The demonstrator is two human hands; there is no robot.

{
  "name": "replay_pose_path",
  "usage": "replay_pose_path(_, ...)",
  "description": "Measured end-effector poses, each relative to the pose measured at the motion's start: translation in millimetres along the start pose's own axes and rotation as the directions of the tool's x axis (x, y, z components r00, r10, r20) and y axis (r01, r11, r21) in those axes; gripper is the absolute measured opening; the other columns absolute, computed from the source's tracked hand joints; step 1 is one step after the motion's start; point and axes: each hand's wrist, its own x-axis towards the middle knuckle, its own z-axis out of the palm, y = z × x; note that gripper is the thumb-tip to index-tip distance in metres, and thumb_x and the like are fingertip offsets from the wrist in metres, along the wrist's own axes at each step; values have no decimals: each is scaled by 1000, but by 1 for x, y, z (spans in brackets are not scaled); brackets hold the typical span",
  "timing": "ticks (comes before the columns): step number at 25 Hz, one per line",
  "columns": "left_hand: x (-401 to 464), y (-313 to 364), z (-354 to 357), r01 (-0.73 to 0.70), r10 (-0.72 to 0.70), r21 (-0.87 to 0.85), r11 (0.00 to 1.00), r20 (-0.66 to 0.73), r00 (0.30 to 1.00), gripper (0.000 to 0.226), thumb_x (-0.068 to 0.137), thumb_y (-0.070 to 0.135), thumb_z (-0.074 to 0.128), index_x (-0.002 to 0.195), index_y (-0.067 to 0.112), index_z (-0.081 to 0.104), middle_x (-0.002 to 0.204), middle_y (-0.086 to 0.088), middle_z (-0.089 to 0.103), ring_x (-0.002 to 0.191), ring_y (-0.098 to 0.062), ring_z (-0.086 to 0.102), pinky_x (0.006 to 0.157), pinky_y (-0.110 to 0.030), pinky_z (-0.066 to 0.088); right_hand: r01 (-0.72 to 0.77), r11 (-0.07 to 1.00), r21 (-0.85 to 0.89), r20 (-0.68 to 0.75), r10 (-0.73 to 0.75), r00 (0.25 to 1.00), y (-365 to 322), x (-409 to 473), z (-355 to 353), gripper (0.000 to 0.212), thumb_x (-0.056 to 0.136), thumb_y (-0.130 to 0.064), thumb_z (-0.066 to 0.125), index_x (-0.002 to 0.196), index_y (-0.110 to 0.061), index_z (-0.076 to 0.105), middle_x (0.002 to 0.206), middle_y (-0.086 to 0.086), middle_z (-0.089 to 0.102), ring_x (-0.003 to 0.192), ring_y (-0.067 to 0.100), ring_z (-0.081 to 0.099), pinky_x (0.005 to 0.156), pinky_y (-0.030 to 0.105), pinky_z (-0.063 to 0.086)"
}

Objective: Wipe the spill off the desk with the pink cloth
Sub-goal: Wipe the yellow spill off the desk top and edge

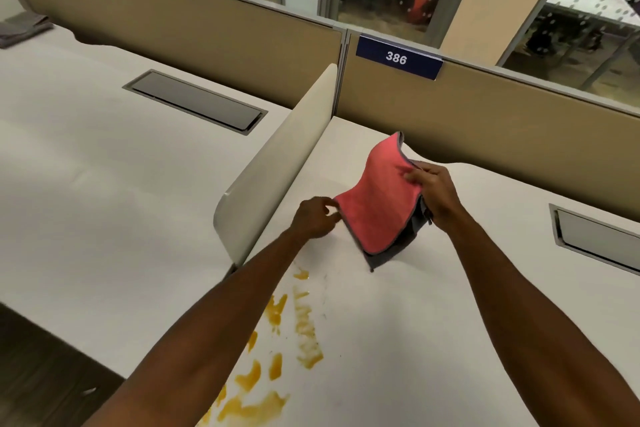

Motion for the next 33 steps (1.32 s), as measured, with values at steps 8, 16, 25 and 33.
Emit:
replay_pose_path(8, -45, -21, -46, 276, -192, -624, 731, 199, 961, 59, 91, 75, 46, 104, 23, 72, 90, -5, 79, 80, -26, 78, 61, -32, 61, 453, 704, -546, 565, -90, 820, 23, -74, 92, 36, 97, -12, 63, 133, -13, 71, 126, 6, 75, 108, 14, 66, 84, 13, 44)
replay_pose_path(16, -81, -68, -17, 263, -279, -449, 854, 31, 960, 35, 86, 8, 58, 119, 6, 67, 108, -16, 70, 95, -34, 71, 78, -50, 64, 330, 797, -506, 440, -91, 893, 75, -100, 106, 24, 103, -34, 62, 102, -21, 82, 101, 11, 76, 95, 26, 66, 94, 47, 51)
replay_pose_path(25, -103, -46, 18, 181, -206, -373, 910, -29, 978, 48, 85, 9, 59, 132, 17, 55, 94, 1, 67, 82, -22, 70, 74, -35, 61, 121, 414, -902, 232, 231, 945, 109, -59, 106, 71, 110, -49, 30, 167, -22, -3, 174, 13, -13, 161, 37, -10, 127, 60, 2)
replay_pose_path(33, -108, -43, 38, 146, -144, -8, 989, -208, 967, 56, 90, 43, 65, 140, 19, 54, 116, -5, 69, 113, -25, 63, 96, -40, 52, 364, 341, -867, 416, 93, 904, 126, -60, 101, 74, 107, -56, 35, 167, -27, 4, 175, 8, -12, 162, 30, -11, 128, 57, -2)
